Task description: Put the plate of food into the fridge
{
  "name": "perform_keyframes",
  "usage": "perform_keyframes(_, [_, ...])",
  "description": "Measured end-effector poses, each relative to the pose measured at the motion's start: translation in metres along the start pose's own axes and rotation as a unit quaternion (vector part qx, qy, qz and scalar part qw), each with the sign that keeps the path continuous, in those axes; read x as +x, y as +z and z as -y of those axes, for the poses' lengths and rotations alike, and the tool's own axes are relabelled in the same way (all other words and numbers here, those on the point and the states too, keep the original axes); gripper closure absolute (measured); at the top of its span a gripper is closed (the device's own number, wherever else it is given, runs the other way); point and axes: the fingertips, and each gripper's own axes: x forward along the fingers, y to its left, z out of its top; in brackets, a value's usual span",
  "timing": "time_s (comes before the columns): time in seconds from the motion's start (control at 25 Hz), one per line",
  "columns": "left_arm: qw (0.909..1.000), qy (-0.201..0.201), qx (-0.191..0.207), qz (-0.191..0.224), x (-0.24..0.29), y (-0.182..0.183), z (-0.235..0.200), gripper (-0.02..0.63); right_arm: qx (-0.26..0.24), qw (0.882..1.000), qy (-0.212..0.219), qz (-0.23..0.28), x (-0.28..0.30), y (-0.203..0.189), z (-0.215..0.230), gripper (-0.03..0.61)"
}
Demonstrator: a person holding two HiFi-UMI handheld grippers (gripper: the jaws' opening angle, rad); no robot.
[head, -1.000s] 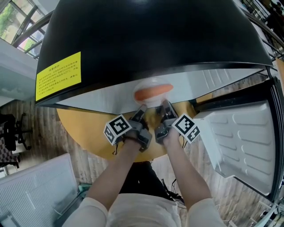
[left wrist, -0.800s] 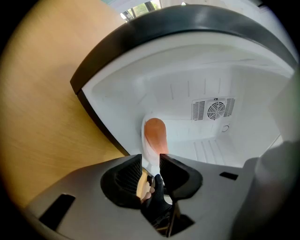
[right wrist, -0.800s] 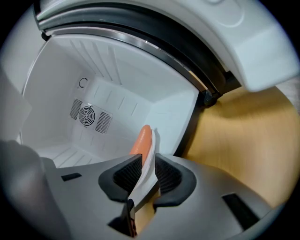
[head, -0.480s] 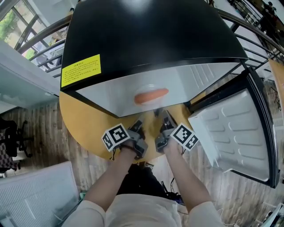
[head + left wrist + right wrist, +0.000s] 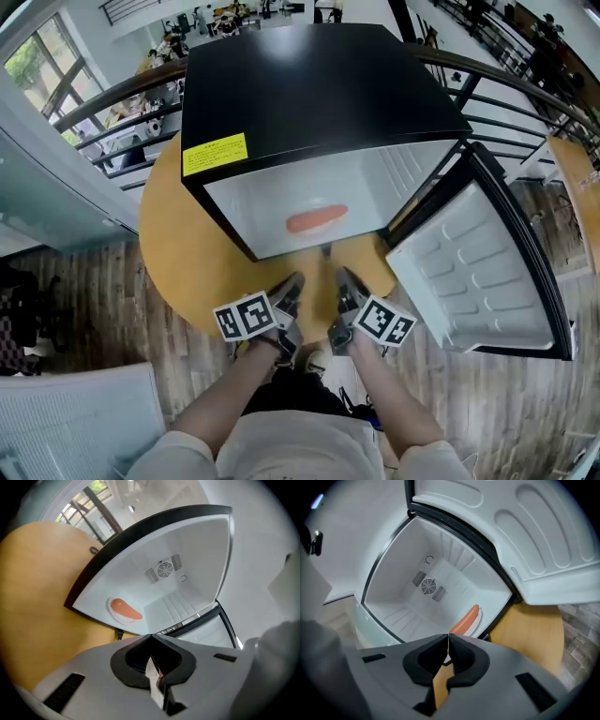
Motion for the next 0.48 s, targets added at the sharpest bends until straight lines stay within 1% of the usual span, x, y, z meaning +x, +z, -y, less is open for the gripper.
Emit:
perform_keyframes(0.12, [0.9962,0.010,0.085,-0.018,-0.024,-0.005,0.015,0.591,-0.042,0.999,-0.002,-0.014,-0.021,-0.007,-0.014,0.551])
perform_keyframes(0.28, [0.9834,0.016,0.176,-0.041,-0.050,-0.018,0.034,0.591,-0.100,0.995,-0.001,-0.026,-0.051,-0.014,-0.034,0.551])
perform_keyframes(0.36, [0.9750,0.022,0.216,-0.049,-0.061,-0.027,0.039,0.591,-0.129,0.991,-0.003,-0.031,-0.064,-0.019,-0.043,0.549])
perform_keyframes(0.48, [0.9650,0.031,0.255,-0.054,-0.078,-0.038,0.046,0.591,-0.167,0.985,-0.006,-0.040,-0.080,-0.029,-0.055,0.551])
